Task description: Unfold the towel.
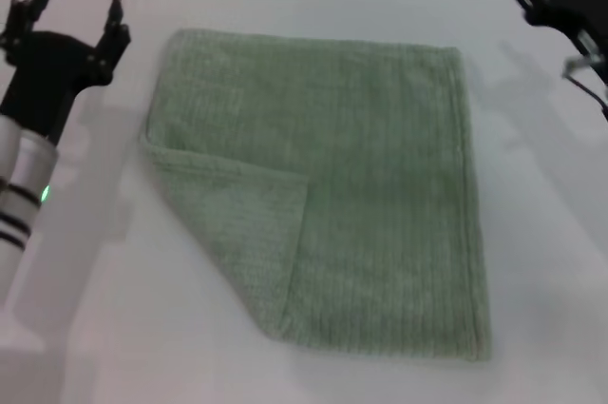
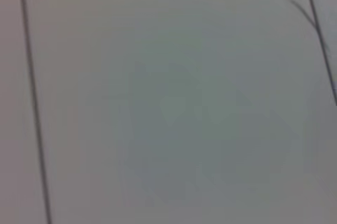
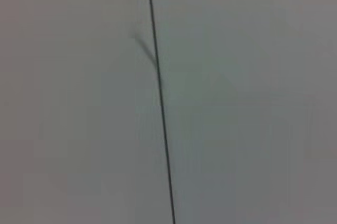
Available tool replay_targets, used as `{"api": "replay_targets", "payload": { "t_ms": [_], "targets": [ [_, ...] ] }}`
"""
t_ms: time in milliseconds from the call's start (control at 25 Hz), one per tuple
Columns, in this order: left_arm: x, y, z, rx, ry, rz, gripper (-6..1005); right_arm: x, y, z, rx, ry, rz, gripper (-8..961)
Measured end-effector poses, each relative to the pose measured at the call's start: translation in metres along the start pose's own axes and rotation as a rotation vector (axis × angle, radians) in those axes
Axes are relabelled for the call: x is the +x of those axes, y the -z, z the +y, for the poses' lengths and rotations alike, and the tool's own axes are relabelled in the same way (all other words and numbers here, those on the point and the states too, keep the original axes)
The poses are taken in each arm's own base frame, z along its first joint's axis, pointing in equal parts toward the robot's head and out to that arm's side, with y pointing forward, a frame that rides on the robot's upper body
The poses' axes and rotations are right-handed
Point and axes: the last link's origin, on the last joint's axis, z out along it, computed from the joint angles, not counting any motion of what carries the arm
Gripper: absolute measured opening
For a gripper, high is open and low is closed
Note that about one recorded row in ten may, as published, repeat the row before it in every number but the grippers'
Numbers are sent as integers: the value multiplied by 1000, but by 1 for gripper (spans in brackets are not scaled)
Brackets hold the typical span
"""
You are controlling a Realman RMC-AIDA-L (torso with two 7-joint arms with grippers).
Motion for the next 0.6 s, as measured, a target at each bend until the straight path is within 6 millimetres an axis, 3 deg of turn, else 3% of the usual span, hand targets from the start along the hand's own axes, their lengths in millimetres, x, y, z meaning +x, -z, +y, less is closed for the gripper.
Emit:
{"api": "replay_targets", "payload": {
  "t_ms": [160,240,440,520,600],
  "targets": [
    [6,-11,8,-14,-16,-23,811,-27,-38,14,-6,65,308,641],
    [27,-30,21,-43,-18,-77,811,-36,-46,20,-1,98,406,641],
    [57,-52,24,-104,49,-197,810,-50,-61,29,24,111,586,486],
    [61,-55,25,-122,57,-228,809,-51,-64,29,25,122,612,420],
    [78,-61,30,-177,68,-285,809,-49,-67,30,25,139,669,354]
  ]
}}
